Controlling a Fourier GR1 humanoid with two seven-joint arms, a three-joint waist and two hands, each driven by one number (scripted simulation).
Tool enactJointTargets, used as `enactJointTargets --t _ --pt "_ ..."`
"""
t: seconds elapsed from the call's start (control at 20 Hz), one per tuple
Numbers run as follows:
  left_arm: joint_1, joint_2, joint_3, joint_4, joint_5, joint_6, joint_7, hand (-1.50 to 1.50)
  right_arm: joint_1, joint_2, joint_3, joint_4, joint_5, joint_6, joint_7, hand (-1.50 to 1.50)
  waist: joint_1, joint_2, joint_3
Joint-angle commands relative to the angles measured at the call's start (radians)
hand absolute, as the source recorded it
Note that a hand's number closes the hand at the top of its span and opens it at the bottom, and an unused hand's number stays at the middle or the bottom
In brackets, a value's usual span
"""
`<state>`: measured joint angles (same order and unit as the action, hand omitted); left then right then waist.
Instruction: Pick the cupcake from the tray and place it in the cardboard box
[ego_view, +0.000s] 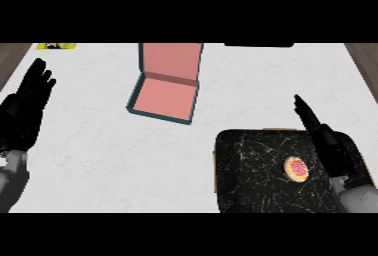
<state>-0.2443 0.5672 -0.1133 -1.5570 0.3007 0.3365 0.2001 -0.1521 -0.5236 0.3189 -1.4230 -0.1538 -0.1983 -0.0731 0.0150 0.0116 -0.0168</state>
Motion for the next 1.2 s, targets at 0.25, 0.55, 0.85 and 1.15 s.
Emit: enactJointTargets --t 0.25,0.55,0.85,1.15 --pt "0.170 -0.002 -0.091 0.036 -0.140 0.003 -0.104 0.00 -0.159 0.110 -0.262 -0.171 -0.146 -0.150 -0.084 -1.50 -0.012 -0.019 0.017" --pt "0.236 -0.049 -0.130 0.018 -0.147 0.013 -0.118 0.00 0.021 0.199 -0.296 -0.099 0.030 -0.515 -0.042 -1.50 -0.024 -0.018 0.018" --pt "0.210 -0.093 -0.138 0.009 -0.194 0.016 -0.088 0.00 0.171 -0.021 -0.231 -0.232 0.143 -0.339 0.071 -1.50 -0.026 -0.015 0.016" --pt "0.225 -0.110 -0.126 0.059 -0.195 0.022 -0.136 0.00 0.224 -0.313 -0.172 -0.346 0.248 -0.146 0.357 -1.50 -0.034 -0.016 0.011"
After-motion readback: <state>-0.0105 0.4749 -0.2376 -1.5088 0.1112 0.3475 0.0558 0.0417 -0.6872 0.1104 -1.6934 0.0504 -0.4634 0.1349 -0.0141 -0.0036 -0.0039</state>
